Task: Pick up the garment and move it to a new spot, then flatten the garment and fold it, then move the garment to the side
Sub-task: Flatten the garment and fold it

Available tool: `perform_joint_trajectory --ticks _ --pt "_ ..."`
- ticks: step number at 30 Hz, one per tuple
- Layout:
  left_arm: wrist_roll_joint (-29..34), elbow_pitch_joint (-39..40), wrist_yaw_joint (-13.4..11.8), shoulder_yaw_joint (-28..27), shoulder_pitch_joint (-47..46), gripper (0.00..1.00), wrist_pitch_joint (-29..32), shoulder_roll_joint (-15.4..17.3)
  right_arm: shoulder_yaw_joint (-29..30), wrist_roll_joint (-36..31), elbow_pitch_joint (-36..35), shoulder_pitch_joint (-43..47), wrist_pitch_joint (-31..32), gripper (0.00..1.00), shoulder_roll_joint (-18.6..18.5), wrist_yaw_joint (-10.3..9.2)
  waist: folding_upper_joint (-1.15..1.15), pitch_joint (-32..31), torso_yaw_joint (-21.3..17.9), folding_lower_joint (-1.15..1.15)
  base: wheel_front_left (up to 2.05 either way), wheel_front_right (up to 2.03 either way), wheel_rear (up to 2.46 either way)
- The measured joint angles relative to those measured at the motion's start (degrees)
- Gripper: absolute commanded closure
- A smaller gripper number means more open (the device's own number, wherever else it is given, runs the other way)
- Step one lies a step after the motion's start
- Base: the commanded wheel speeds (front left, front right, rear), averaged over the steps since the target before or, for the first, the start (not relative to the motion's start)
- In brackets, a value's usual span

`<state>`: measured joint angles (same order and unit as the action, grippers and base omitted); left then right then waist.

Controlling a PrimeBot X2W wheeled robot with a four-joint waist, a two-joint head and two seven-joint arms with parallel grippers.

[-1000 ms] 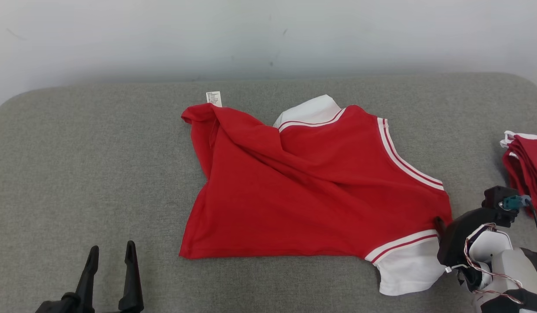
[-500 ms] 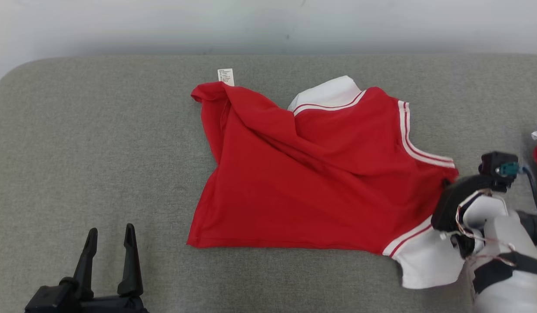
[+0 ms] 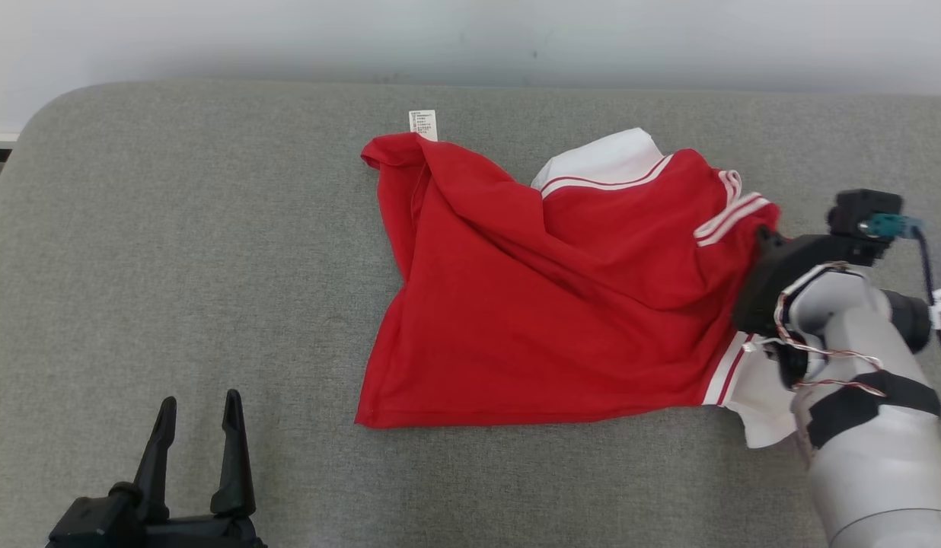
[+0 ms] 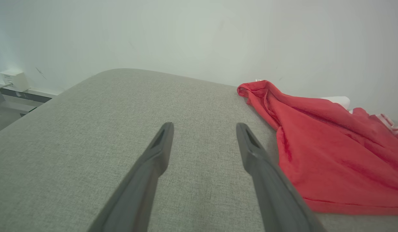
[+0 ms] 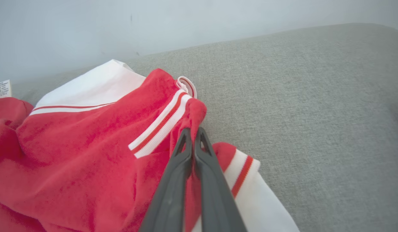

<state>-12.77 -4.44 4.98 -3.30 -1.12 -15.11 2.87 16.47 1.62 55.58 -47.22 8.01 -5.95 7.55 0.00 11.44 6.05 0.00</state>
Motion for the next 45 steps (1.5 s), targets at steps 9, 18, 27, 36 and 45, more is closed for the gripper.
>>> perform_joint_trajectory --ticks 9,18,27,36,45 --pt "-0.3 -0.4 -0.5 -0.3 0.6 0.0 0.0 0.0 -8.5 2.2 2.7 -0.1 -1.5 0.0 1.0 0.0 0.0 -1.3 -0.2 0.0 0.0 0.0 0.0" --pt "-0.3 -1.2 -0.9 -0.4 1.0 0.0 0.0 0.0 -7.3 -2.4 2.7 2.4 -8.9 0.0 -2.1 0.0 0.0 -3.7 -1.7 0.0 0.0 0.0 0.0" --pt "-0.3 -1.5 -1.5 -2.0 3.2 0.0 0.0 0.0 -8.7 -1.5 -3.2 9.6 -19.1 0.0 0.0 0.0 0.0 -7.5 -4.1 -0.01 0.0 0.0 0.0" --pt "-0.3 -1.8 -2.5 -3.0 6.0 0.0 0.0 0.0 -12.0 -1.4 -17.1 23.6 -22.6 0.0 1.3 0.0 0.0 -11.2 -7.1 -0.02 0.0 0.0 0.0" --pt "-0.1 -2.5 -2.8 -2.8 6.8 0.0 0.0 0.0 -18.3 -1.0 -33.2 38.4 -23.0 0.0 2.1 0.0 -0.01 -13.3 -9.6 -0.01 0.0 0.0 0.0"
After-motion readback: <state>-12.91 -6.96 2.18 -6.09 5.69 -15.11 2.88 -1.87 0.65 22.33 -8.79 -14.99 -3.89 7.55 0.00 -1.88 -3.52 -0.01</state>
